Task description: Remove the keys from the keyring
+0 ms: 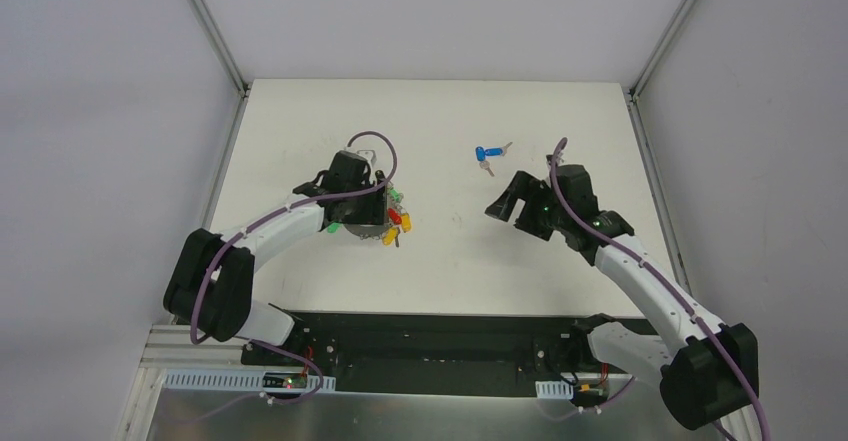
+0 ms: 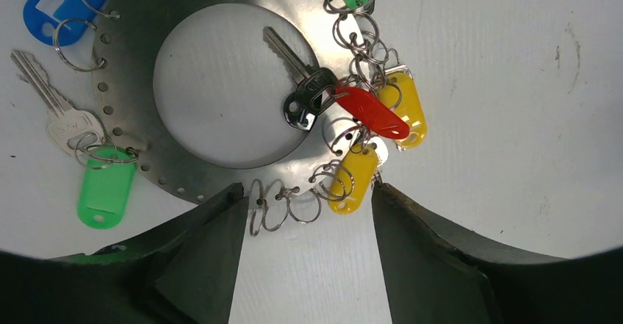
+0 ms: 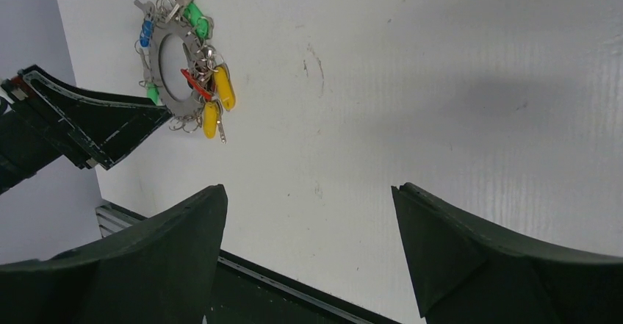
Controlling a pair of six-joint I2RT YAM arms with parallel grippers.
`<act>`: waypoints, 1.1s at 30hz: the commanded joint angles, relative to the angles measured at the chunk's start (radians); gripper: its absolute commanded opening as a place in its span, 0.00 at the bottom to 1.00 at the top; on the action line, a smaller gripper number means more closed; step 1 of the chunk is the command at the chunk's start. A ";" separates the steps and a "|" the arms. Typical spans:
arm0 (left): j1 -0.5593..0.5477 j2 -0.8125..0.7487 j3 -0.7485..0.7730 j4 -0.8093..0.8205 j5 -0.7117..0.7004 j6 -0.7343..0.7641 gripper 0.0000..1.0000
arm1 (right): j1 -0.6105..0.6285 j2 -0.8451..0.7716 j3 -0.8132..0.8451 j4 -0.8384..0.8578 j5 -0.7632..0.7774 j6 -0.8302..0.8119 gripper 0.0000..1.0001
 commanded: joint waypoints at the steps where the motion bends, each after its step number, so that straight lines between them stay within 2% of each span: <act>1: -0.012 -0.023 -0.035 0.039 0.008 0.050 0.64 | 0.046 0.016 0.046 0.038 0.018 -0.015 0.92; 12: -0.013 -0.119 -0.123 0.042 -0.149 0.027 0.56 | 0.052 0.014 0.045 0.048 0.010 -0.022 0.92; 23: -0.014 -0.015 -0.104 0.048 -0.139 -0.002 0.45 | 0.052 -0.014 0.036 0.038 0.015 -0.022 0.93; 30: -0.014 0.026 -0.106 0.071 0.019 -0.006 0.25 | 0.052 -0.018 0.031 0.021 0.029 -0.024 0.93; 33: -0.019 0.034 -0.116 0.094 0.083 -0.011 0.04 | 0.052 -0.017 0.036 0.016 0.034 -0.029 0.94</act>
